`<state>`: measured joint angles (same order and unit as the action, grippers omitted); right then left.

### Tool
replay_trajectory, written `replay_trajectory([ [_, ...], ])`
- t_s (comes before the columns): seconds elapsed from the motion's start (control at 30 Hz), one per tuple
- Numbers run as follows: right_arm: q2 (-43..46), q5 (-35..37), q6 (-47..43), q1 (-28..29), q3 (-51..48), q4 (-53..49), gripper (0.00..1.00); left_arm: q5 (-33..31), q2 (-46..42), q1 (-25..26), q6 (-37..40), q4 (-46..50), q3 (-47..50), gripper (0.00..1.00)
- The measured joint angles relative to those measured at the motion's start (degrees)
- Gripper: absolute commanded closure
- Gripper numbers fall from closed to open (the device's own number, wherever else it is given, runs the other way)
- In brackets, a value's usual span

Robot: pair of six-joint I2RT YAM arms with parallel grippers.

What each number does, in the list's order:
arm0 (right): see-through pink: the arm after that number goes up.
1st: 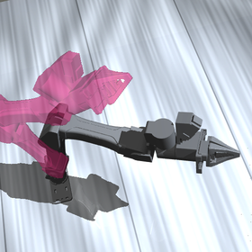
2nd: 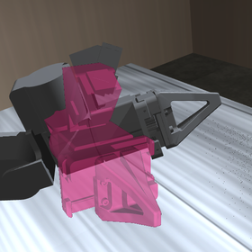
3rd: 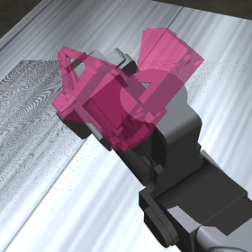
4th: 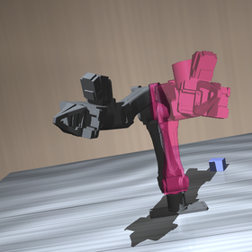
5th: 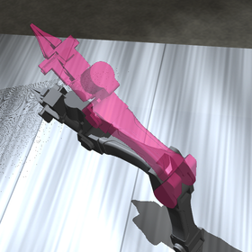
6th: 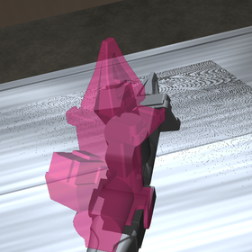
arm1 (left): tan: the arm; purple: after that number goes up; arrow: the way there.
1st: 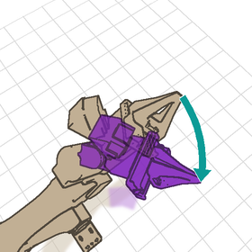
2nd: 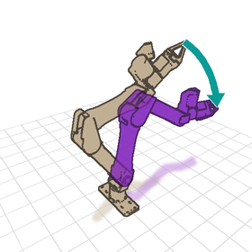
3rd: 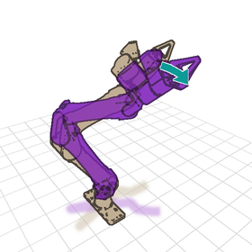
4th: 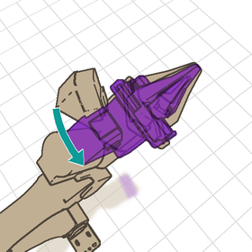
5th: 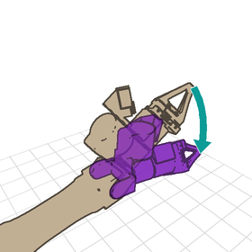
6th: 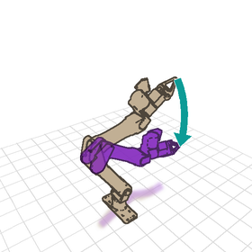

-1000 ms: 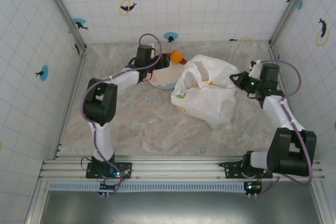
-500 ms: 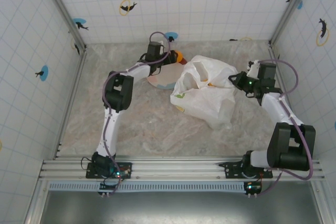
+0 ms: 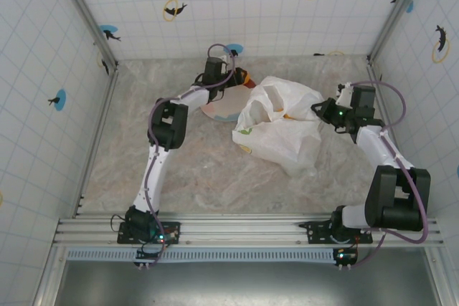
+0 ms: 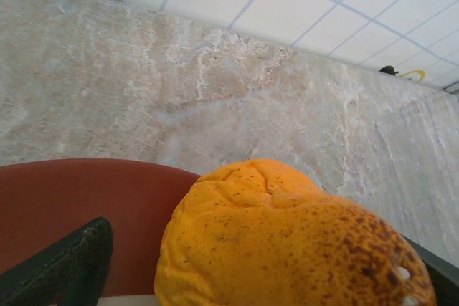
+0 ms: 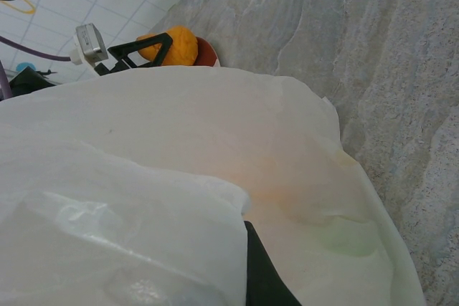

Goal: Place the fruits into the plastic bag

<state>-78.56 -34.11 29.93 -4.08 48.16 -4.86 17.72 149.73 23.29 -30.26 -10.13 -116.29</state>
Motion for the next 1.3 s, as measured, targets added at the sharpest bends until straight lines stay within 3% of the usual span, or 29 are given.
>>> replay_trajectory([
  [0.53,0.0,-0.02,-0.39,0.02,0.0,-0.33,1.0,2.89,1.88,0.04,-2.78,-2.29,-1.73,0.45],
  [0.73,0.02,-0.02,-0.37,0.28,0.0,-0.42,1.0,3.5,-2.12,0.04,-2.71,-2.01,3.82,0.48],
  [0.87,0.24,0.0,-0.31,0.33,0.04,-0.7,1.0,3.98,-11.43,0.04,-2.54,-2.14,15.28,0.49],
  [1.1,0.48,-0.04,0.68,1.33,0.11,-0.24,1.0,4.55,-39.26,0.02,-2.6,-8.2,41.77,0.51],
  [1.3,0.46,-0.04,1.25,3.04,0.26,0.37,1.0,5.22,-58.55,2.56,-2.05,-10.23,54.53,0.51],
])
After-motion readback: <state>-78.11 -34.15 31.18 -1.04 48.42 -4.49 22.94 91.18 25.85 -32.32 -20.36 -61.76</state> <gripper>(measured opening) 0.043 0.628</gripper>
